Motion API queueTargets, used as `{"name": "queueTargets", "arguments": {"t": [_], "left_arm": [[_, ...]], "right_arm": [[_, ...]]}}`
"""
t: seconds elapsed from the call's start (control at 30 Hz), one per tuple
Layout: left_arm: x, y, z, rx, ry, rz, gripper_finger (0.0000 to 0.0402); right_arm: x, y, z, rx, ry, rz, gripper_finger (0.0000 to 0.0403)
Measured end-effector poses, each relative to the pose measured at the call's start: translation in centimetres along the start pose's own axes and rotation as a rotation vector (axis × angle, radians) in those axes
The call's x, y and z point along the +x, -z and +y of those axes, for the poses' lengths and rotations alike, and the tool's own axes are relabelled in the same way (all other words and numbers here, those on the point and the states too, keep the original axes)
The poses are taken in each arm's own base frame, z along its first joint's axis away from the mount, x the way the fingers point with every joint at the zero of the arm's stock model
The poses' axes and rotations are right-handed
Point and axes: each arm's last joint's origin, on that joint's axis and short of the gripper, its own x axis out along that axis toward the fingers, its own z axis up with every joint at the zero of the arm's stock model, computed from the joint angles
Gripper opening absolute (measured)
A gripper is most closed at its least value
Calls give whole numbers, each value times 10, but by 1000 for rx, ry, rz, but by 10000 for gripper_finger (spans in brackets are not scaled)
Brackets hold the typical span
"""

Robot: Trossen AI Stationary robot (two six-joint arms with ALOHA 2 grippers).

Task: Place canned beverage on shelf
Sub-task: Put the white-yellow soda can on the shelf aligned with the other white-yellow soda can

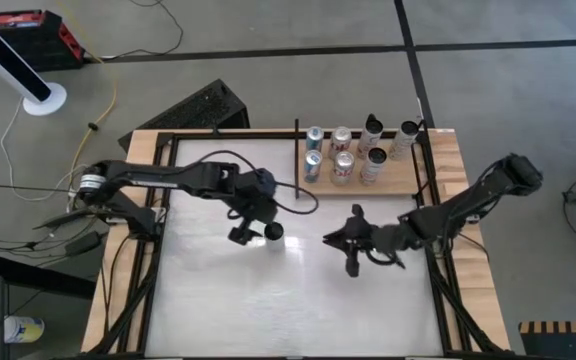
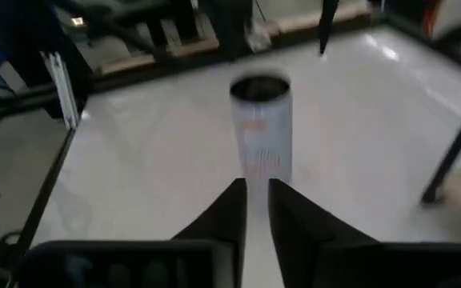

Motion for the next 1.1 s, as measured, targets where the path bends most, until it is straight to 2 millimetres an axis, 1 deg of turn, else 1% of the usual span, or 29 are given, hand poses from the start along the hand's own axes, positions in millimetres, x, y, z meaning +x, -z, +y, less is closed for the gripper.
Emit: {"name": "queueTargets", "arguments": {"t": [0.1, 0.17, 0.27, 0.33, 0.43, 0.5, 0.6, 0.63, 0.7, 0.77, 0.87, 1.0, 1.1], "left_arm": [[-17, 10, -7, -34, 10, 26, 376], [-24, 21, -12, -50, 9, 27, 376], [-30, 42, -21, -79, -1, 12, 377], [-31, 59, -26, -109, -17, -18, 377], [-25, 84, -35, -130, -36, -131, 377], [-18, 96, -41, -137, -28, -249, 377], [-5, 110, -48, -155, -6, -406, 377], [0, 114, -49, -160, -2, -438, 377], [11, 123, -52, -176, 1, -446, 377], [18, 127, -52, -187, -18, -453, 377], [27, 129, -52, -192, -26, -459, 371], [39, 128, -51, -169, 17, -475, 356], [50, 128, -50, -166, 29, -459, 345]], "right_arm": [[5, -14, -6, -62, -35, -75, 104], [7, -22, -10, -96, -49, -132, 127], [16, -29, -15, -124, -47, -191, 169], [25, -29, -18, -138, -40, -203, 199], [46, -32, -20, -159, -39, -212, 245], [63, -31, -22, -178, -22, -176, 269], [84, -41, -21, -194, -40, -150, 295], [89, -43, -22, -199, -41, -132, 301], [97, -49, -21, -210, -44, -88, 312], [101, -51, -24, -221, -29, -30, 319], [107, -55, -23, -223, -33, -13, 327], [114, -50, -26, -218, -95, 27, 337], [122, -44, -31, -206, -87, 55, 344]]}}
